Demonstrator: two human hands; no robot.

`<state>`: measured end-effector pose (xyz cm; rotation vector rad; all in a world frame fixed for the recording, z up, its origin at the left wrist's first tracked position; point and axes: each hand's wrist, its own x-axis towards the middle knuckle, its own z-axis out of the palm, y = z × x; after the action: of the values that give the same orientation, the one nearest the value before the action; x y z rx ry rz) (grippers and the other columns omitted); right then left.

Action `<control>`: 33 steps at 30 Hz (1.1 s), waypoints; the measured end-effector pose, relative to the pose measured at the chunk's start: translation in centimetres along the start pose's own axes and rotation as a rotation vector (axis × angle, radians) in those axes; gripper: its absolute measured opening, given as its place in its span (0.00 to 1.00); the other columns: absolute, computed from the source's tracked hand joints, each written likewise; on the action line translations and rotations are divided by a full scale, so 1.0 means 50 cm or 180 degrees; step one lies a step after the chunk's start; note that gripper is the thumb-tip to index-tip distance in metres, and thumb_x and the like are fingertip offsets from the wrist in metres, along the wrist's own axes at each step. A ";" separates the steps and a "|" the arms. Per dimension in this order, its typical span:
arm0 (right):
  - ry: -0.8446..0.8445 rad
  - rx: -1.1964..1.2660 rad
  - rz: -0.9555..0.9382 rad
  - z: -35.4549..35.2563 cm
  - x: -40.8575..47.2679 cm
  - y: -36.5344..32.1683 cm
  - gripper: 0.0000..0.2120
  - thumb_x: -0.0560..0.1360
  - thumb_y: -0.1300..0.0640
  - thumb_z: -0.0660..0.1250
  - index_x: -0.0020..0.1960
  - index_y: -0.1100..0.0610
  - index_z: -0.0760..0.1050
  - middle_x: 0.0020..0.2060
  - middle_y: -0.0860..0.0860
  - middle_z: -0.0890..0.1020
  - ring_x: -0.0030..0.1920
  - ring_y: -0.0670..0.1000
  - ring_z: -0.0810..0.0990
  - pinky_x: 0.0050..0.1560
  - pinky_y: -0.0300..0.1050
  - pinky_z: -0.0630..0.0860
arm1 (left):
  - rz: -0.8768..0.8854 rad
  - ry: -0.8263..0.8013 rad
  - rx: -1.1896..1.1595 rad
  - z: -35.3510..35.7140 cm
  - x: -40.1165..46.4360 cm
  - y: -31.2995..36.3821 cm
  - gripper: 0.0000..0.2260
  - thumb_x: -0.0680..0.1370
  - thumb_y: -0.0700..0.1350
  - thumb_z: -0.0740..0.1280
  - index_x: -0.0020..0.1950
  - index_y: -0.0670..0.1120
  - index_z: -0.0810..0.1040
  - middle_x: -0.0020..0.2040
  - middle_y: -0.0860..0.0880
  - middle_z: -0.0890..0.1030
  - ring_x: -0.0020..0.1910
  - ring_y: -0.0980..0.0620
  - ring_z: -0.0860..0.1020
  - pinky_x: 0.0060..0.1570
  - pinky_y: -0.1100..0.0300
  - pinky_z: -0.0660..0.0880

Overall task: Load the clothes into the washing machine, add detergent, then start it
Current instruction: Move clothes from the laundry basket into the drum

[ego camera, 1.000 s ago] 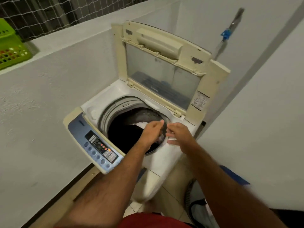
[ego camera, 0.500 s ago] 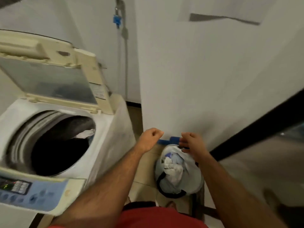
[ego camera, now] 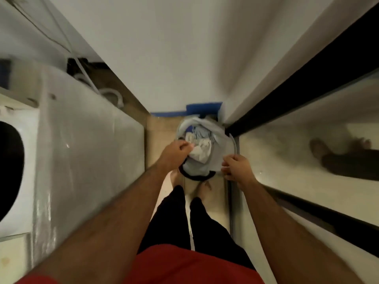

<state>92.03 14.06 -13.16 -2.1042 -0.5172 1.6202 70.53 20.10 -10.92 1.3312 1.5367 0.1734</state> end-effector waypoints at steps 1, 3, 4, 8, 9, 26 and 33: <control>-0.0030 -0.0046 0.0075 0.007 0.022 0.017 0.06 0.79 0.56 0.65 0.48 0.59 0.75 0.41 0.57 0.80 0.36 0.51 0.80 0.36 0.46 0.75 | -0.0063 -0.0073 0.0018 0.013 0.023 -0.014 0.15 0.79 0.51 0.63 0.41 0.41 0.77 0.34 0.47 0.75 0.32 0.54 0.72 0.34 0.58 0.67; -0.0102 -0.0180 0.0226 0.027 0.073 0.054 0.05 0.79 0.57 0.66 0.48 0.58 0.75 0.41 0.56 0.79 0.35 0.50 0.79 0.32 0.43 0.72 | -0.0245 -0.0236 -0.0044 0.041 0.069 -0.055 0.15 0.80 0.52 0.63 0.50 0.40 0.79 0.41 0.43 0.78 0.35 0.54 0.74 0.35 0.61 0.69; -0.0138 -0.0279 0.0282 0.039 0.102 0.070 0.04 0.79 0.57 0.65 0.48 0.58 0.75 0.41 0.56 0.79 0.35 0.50 0.79 0.32 0.42 0.72 | -0.0331 -0.0280 -0.0071 0.055 0.093 -0.079 0.14 0.80 0.52 0.63 0.52 0.42 0.79 0.45 0.44 0.79 0.37 0.55 0.75 0.35 0.62 0.70; -0.0217 -0.0749 0.0315 0.094 0.232 0.132 0.04 0.77 0.56 0.67 0.45 0.56 0.75 0.41 0.55 0.80 0.41 0.55 0.82 0.37 0.49 0.77 | -0.0632 -0.0216 -0.0293 0.119 0.186 -0.179 0.15 0.79 0.52 0.64 0.57 0.43 0.79 0.51 0.46 0.79 0.51 0.47 0.77 0.48 0.57 0.72; -0.0206 -0.0862 0.0283 0.110 0.268 0.146 0.05 0.76 0.56 0.68 0.44 0.55 0.75 0.41 0.54 0.80 0.44 0.56 0.83 0.39 0.51 0.79 | -0.0664 -0.0205 -0.0283 0.136 0.210 -0.204 0.15 0.79 0.52 0.64 0.58 0.43 0.79 0.52 0.46 0.80 0.53 0.47 0.77 0.49 0.57 0.72; -0.1084 -0.2851 -0.0889 0.395 0.878 0.419 0.41 0.71 0.55 0.76 0.77 0.53 0.59 0.76 0.57 0.62 0.75 0.56 0.63 0.70 0.48 0.65 | -0.1302 0.0155 -0.1419 0.380 0.647 -0.474 0.32 0.80 0.65 0.47 0.72 0.44 0.68 0.68 0.46 0.73 0.66 0.48 0.72 0.69 0.49 0.67; -0.0068 -0.1476 -0.0419 0.377 0.834 0.429 0.12 0.74 0.59 0.65 0.31 0.56 0.72 0.31 0.53 0.75 0.36 0.57 0.79 0.38 0.47 0.73 | -0.1183 0.0371 -0.1711 0.388 0.631 -0.471 0.30 0.80 0.64 0.46 0.74 0.48 0.66 0.71 0.48 0.70 0.69 0.51 0.69 0.70 0.51 0.65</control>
<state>84.71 20.54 -62.77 -2.3102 -1.1040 1.5594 75.34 26.77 -54.01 0.6132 1.6549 0.4009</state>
